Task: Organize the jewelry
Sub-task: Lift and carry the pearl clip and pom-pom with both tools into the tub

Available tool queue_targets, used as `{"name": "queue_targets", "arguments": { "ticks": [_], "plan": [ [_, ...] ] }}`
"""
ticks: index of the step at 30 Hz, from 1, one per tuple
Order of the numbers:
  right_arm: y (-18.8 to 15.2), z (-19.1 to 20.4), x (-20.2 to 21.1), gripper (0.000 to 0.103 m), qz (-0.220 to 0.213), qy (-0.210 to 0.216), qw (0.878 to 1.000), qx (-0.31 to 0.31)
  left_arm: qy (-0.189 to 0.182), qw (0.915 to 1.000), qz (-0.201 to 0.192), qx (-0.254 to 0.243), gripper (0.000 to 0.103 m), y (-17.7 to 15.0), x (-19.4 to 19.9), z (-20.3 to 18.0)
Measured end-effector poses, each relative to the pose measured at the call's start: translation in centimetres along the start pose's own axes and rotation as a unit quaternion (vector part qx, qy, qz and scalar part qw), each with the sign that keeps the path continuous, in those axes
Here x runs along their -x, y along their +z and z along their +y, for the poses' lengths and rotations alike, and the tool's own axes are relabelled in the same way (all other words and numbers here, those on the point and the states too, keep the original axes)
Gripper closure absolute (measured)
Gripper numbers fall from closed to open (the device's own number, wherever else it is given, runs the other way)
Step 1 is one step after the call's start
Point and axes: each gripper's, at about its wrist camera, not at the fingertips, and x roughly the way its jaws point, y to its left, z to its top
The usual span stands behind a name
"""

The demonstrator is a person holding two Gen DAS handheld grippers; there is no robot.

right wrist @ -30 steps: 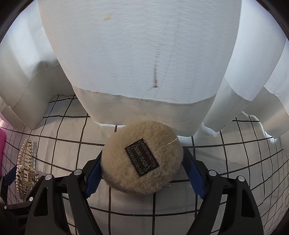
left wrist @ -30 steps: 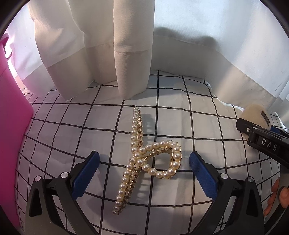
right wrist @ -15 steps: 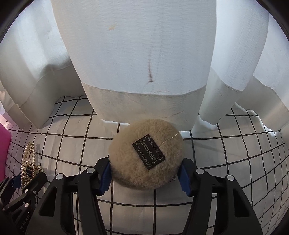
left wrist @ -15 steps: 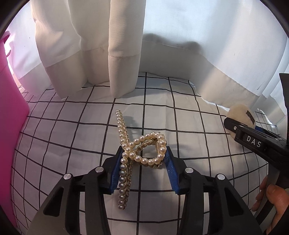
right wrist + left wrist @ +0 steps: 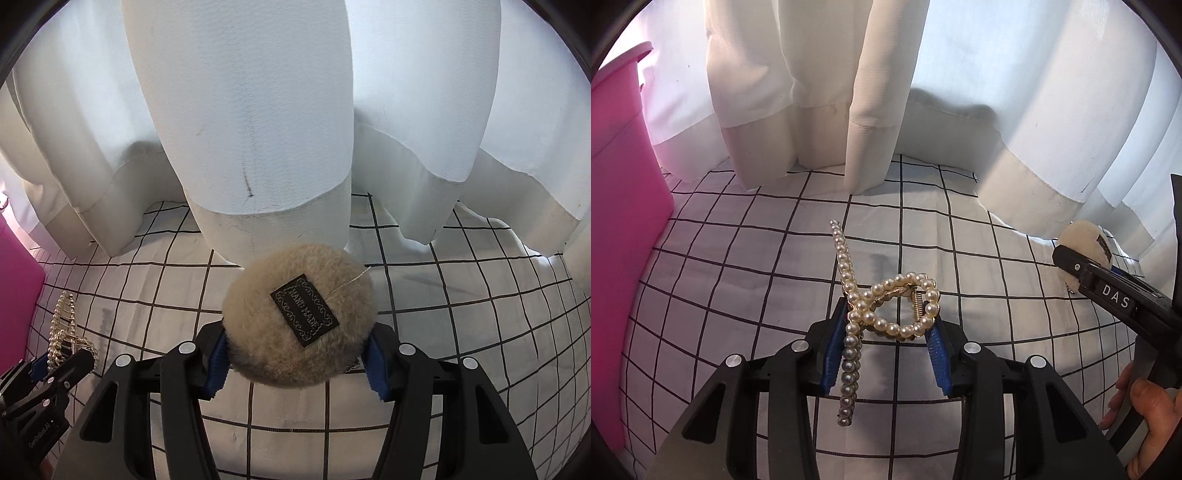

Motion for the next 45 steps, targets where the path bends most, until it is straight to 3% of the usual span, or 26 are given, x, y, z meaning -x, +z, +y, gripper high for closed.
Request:
{"name": "queue_targets", "arguments": {
  "ticks": [12, 19, 26, 32, 39, 45],
  "plan": [
    [-1.7, 1.7, 6.8, 0.046, -0.026, 0.025, 0.999, 0.009, -0.003, 0.9992, -0.041, 0.001, 0.064, 0.4, 6.4, 1.8],
    [1.6, 5.9, 12.2, 0.046, -0.069, 0.057, 0.996, 0.031, 0.004, 0.9956, -0.093, -0.004, 0.064, 2.8, 12.6, 3.1],
    [5.2, 13.2, 17.5, 0.046, -0.122, 0.108, 0.984, 0.068, 0.025, 0.9897, -0.138, 0.024, 0.064, 5.5, 19.8, 7.3],
    [7.1, 21.8, 19.8, 0.046, -0.136, 0.164, 0.97, 0.114, 0.075, 0.9821, -0.163, 0.058, 0.064, 6.4, 25.1, 13.0],
    [6.5, 31.3, 20.1, 0.046, -0.111, 0.223, 0.953, 0.17, 0.136, 0.9739, -0.158, 0.091, 0.064, 5.3, 28.3, 20.2],
    [4.8, 38.4, 18.2, 0.046, -0.065, 0.241, 0.943, 0.218, 0.163, 0.9701, -0.121, 0.133, 0.064, 3.9, 27.3, 26.0]
  ]
}}
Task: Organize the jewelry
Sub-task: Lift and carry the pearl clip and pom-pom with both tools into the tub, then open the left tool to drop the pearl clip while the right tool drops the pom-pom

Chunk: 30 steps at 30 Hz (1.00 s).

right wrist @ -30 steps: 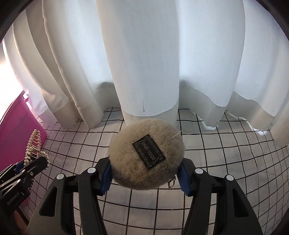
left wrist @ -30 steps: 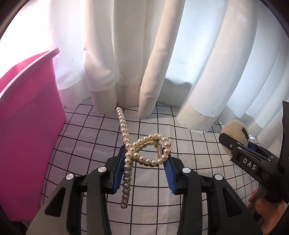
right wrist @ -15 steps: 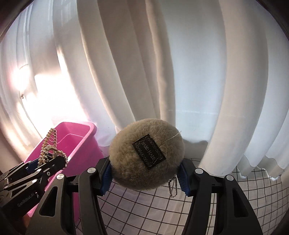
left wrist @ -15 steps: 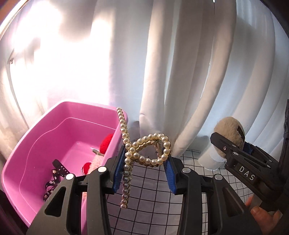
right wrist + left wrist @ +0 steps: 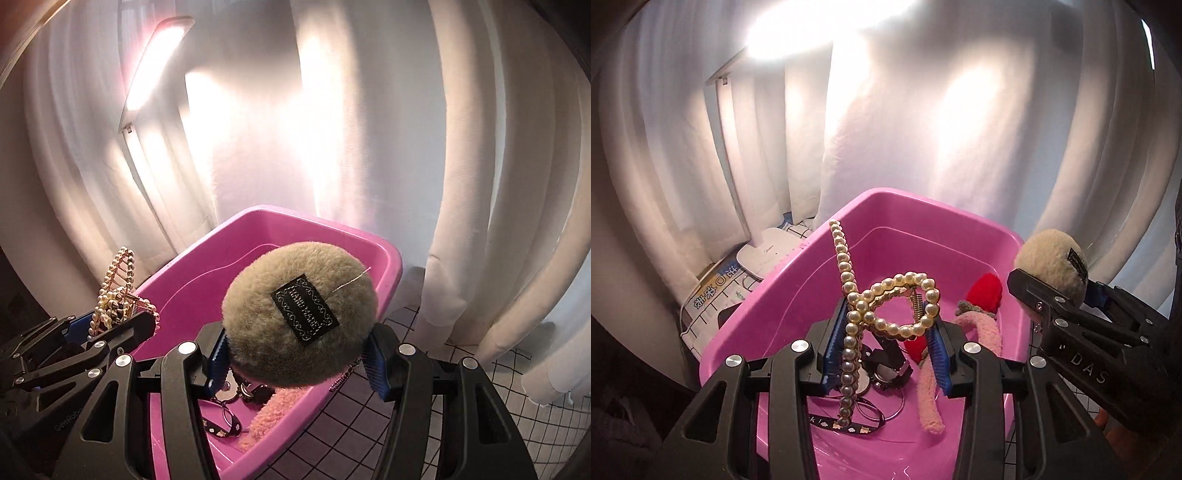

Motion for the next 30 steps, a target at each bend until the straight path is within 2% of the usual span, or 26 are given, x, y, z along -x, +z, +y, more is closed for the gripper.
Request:
{"name": "queue_targets", "arguments": {
  "ticks": [8, 12, 15, 16, 19, 21, 30],
  "plan": [
    [-0.3, 2.0, -4.9, 0.045, 0.067, -0.007, 0.998, 0.009, 0.007, 0.9978, 0.061, 0.024, 0.063, -2.0, -4.5, 2.5],
    [-0.4, 1.5, -5.9, 0.037, 0.092, -0.018, 0.996, 0.003, 0.008, 0.9957, 0.084, 0.039, 0.063, -2.2, -5.6, 3.1],
    [-0.6, 1.4, -6.4, 0.036, 0.099, -0.034, 0.994, 0.002, 0.014, 0.9956, 0.087, 0.032, 0.061, -2.3, -5.8, 3.1],
    [-0.7, 1.3, -6.4, 0.036, 0.099, -0.037, 0.994, 0.002, 0.018, 0.9959, 0.085, 0.025, 0.059, -2.3, -5.6, 2.8],
    [-0.6, 0.9, -6.1, 0.034, 0.096, -0.037, 0.995, -0.008, 0.038, 0.997, 0.065, 0.018, 0.013, -2.0, -4.8, 2.5],
    [-0.3, 0.6, -5.9, 0.033, 0.093, -0.036, 0.995, -0.018, 0.042, 0.9981, 0.042, 0.016, 0.009, -1.8, -3.9, 2.5],
    [0.0, 0.6, -4.2, 0.033, 0.079, -0.083, 0.993, 0.003, 0.021, 0.9976, 0.051, 0.041, 0.006, -1.9, -2.7, 2.8]
  ]
}}
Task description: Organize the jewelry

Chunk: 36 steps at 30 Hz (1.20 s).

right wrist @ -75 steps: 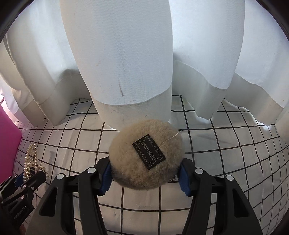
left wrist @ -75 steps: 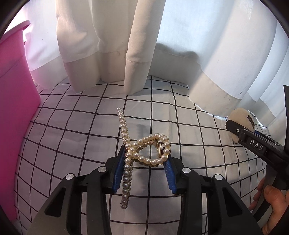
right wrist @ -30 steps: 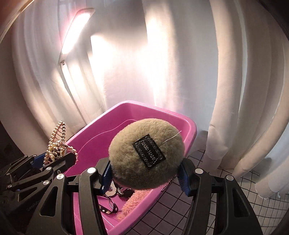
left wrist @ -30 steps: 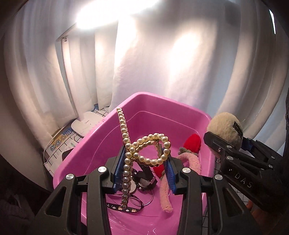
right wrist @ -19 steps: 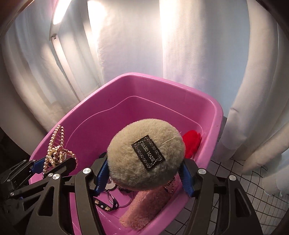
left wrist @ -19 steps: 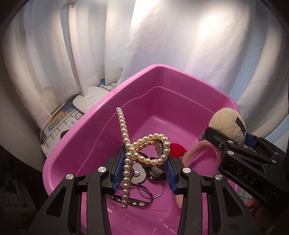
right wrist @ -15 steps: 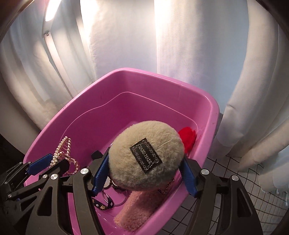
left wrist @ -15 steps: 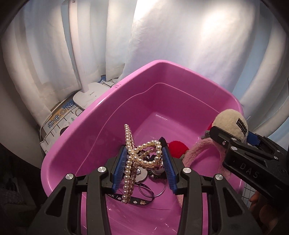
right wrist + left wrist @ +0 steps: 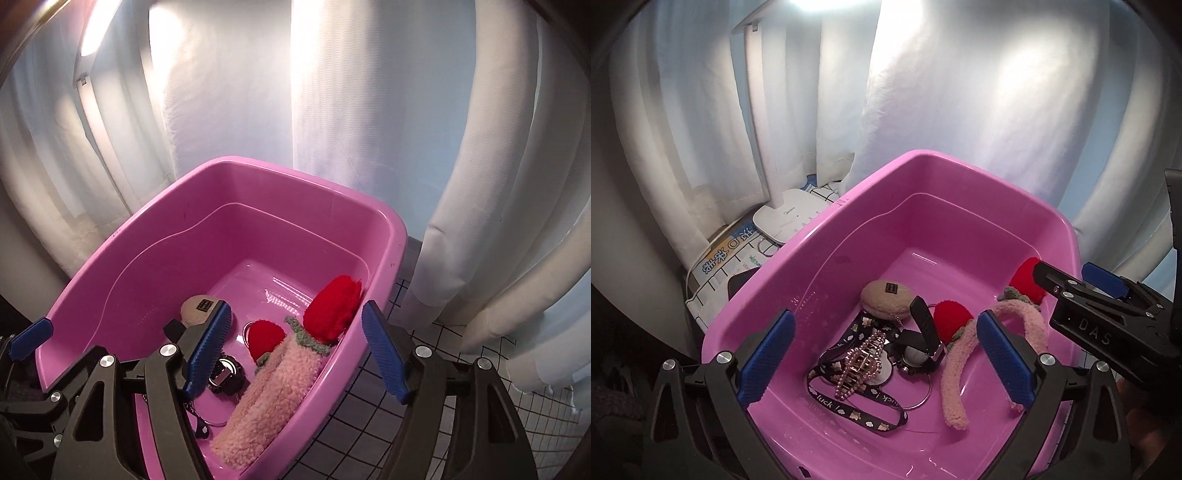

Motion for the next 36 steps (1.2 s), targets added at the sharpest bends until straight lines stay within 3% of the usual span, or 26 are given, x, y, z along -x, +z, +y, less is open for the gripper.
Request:
{"name": "queue_targets", "arguments": {
  "ticks": [11, 36],
  "plan": [
    [-2.2, -1.4, 1.6, 0.033, 0.007, -0.026, 1.0, -0.016, 0.023, 0.9997, 0.007, 0.009, 0.006, -1.0, 1.4, -0.3],
    [-5.6, -1.0, 5.1, 0.033, 0.003, -0.023, 1.0, -0.01, 0.058, 0.9982, 0.006, 0.01, 0.006, -2.2, 3.2, -0.6]
  ]
}}
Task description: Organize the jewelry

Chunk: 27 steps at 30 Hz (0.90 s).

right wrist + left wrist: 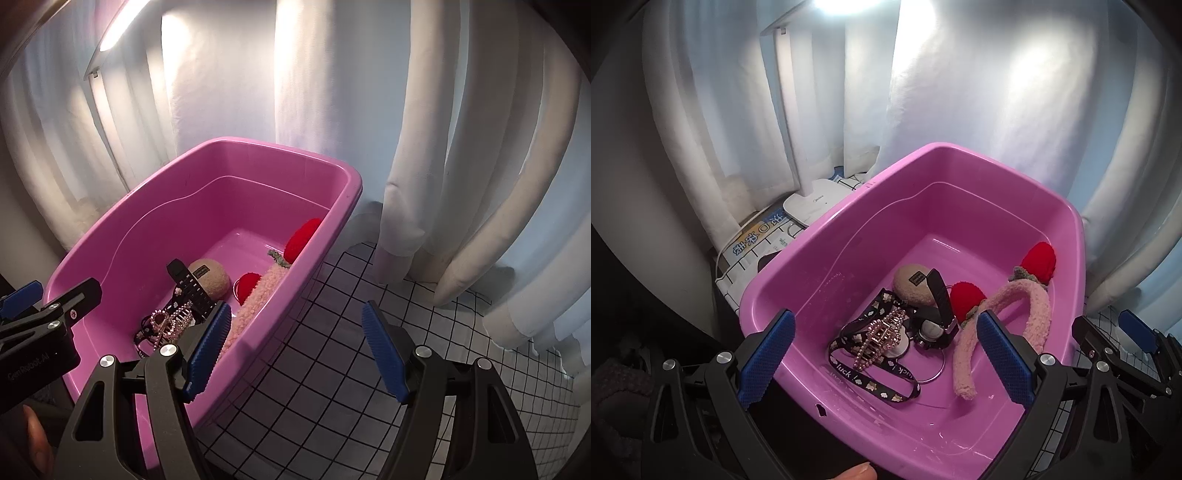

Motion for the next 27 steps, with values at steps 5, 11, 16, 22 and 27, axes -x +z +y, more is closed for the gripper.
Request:
{"name": "queue_targets", "arguments": {
  "ticks": [5, 11, 16, 22, 27],
  "plan": [
    [-0.05, -0.2, 0.26, 0.033, 0.0, -0.002, 1.0, -0.001, 0.004, 1.0, 0.0, -0.003, 0.006, -0.3, 0.15, -0.23],
    [-0.2, -0.59, 0.43, 0.033, -0.001, -0.002, 1.0, -0.003, 0.005, 1.0, 0.0, -0.003, 0.006, -0.35, 0.33, -0.44],
    [-0.23, -0.66, 0.5, 0.033, -0.002, -0.002, 1.0, -0.002, 0.006, 1.0, -0.002, -0.004, 0.006, -0.34, 0.39, -0.49],
    [-0.27, -0.68, 0.57, 0.033, -0.002, -0.001, 1.0, -0.003, 0.008, 1.0, -0.001, -0.002, 0.006, -0.31, 0.56, -0.41],
    [-0.35, -0.71, 0.62, 0.033, 0.0, 0.0, 1.0, 0.0, 0.012, 0.9999, 0.0, 0.0, 0.006, -0.26, 0.69, -0.28]
  ]
}}
